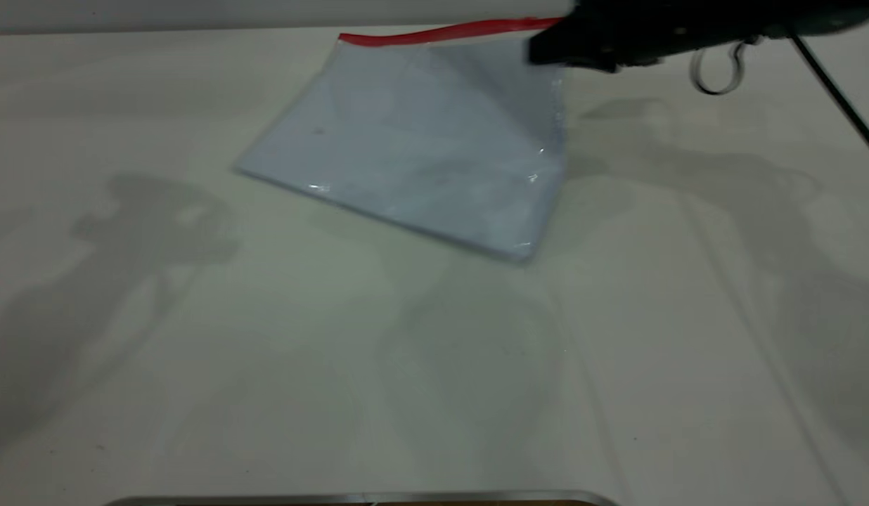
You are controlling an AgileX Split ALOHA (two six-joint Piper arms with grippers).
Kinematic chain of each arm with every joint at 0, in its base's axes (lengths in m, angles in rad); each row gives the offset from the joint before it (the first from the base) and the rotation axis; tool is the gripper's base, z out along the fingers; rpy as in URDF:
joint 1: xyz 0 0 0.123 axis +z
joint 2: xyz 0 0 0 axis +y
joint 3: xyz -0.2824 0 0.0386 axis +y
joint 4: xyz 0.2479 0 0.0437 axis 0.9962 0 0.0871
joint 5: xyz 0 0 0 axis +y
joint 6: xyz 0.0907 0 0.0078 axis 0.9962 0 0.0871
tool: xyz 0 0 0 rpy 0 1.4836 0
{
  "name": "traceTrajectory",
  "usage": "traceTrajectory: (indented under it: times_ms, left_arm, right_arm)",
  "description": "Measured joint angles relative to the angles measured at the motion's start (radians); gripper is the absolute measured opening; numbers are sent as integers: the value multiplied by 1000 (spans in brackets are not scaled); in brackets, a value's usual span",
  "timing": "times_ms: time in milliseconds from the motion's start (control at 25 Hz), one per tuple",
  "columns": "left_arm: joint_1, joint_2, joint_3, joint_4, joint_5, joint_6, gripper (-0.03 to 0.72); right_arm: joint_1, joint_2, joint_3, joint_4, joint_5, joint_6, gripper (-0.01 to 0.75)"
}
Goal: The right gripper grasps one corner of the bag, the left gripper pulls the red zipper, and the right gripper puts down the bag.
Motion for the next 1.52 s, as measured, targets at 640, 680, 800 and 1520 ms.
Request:
traceTrajectory:
  times_ms: [640, 680, 800, 1520]
  left_arm:
    - [-94, 140, -88, -10, 0, 72, 550]
    - [-110, 166, -105, -16, 0, 90, 550]
    - [-146, 266, -192, -22, 34, 136, 550]
    - [-188, 655, -622, -667, 413, 955, 550]
  right_arm:
    - [25, -87, -16, -420, 206, 212, 33]
    - [34, -90, -18, -413, 224, 210, 33]
    - [56, -96, -18, -411, 261, 206, 33]
    - [61, -97, -18, -410, 252, 191, 33]
